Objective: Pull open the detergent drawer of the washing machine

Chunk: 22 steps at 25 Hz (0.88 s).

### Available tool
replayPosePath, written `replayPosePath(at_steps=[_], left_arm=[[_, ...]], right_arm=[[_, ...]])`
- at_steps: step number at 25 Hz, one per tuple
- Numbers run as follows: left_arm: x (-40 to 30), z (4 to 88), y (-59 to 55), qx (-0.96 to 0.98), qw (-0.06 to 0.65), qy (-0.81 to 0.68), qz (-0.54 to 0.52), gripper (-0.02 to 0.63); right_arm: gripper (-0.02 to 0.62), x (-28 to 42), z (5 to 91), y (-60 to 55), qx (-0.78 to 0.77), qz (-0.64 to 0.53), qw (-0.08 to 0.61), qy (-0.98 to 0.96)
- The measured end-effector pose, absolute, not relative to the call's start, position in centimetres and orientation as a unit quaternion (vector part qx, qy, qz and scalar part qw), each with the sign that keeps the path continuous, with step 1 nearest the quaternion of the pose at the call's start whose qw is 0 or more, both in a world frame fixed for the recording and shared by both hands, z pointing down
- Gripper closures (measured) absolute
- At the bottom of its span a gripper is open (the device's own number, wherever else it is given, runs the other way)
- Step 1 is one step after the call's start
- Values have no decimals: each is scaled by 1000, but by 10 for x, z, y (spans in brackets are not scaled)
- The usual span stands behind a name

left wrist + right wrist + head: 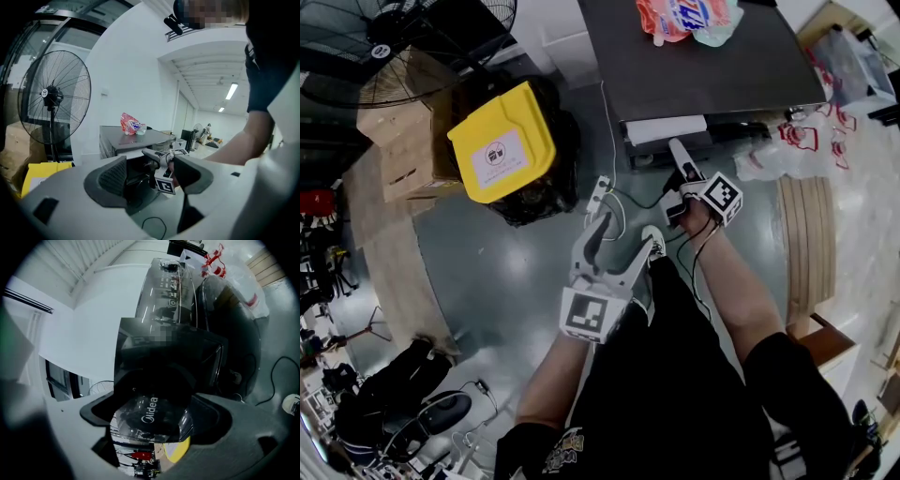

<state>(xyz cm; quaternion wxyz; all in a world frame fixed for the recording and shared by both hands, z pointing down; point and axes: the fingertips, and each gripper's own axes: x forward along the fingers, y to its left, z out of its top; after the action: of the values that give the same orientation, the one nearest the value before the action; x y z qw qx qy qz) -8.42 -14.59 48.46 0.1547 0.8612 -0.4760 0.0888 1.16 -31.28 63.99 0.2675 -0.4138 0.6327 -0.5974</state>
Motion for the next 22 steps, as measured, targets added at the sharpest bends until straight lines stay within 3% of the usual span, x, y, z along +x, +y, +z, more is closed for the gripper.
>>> replayPosePath(at_steps=[22], left_arm=[[-56, 482, -112, 877, 152, -446, 90, 318]], right_arm=[[120, 28, 644, -243, -421, -608, 264, 619]])
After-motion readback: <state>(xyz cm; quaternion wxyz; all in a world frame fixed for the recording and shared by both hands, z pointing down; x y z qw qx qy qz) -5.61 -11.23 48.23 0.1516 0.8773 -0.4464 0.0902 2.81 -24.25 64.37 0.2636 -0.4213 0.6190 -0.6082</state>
